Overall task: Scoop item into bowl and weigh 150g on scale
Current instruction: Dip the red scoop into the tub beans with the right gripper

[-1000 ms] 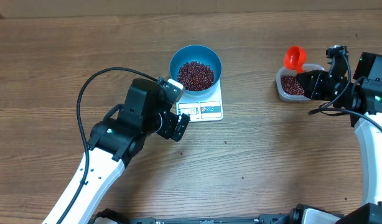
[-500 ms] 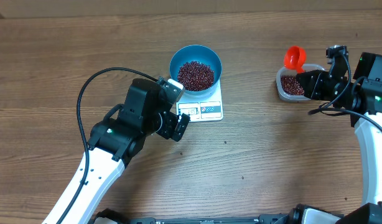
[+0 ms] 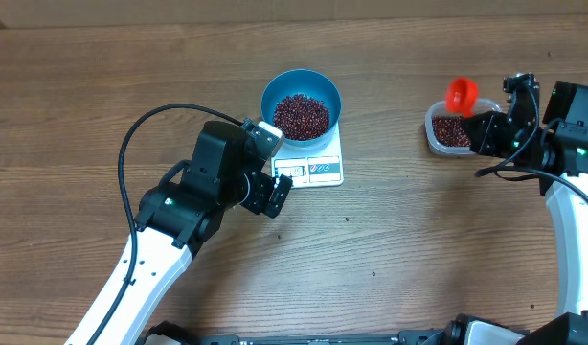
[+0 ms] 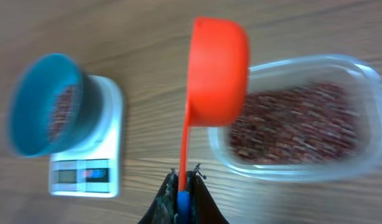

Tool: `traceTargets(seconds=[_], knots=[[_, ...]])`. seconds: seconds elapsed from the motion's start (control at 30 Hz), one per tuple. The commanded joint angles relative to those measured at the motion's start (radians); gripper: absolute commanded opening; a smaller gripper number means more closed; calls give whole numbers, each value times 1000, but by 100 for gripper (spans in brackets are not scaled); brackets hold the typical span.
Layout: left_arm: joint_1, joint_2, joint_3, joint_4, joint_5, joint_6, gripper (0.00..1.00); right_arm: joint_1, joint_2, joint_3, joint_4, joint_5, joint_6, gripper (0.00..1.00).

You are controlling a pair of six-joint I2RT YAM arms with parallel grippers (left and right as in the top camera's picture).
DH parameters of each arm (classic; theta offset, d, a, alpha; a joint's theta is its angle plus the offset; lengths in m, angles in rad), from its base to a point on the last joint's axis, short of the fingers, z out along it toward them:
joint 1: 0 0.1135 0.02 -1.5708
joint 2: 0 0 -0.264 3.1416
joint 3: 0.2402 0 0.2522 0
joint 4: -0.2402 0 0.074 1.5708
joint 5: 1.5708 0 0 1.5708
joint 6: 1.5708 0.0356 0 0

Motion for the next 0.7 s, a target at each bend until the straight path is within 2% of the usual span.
traceTargets(seconds=[0.0, 0.4, 0.67], knots=[[2, 5, 0, 3, 7, -10, 100, -4, -2, 26, -18, 224, 3, 4], [2, 5, 0, 3, 7, -10, 100, -4, 180, 24, -50, 262, 0, 4], [2, 5, 0, 3, 7, -10, 100, -4, 210, 24, -50, 253, 0, 4]])
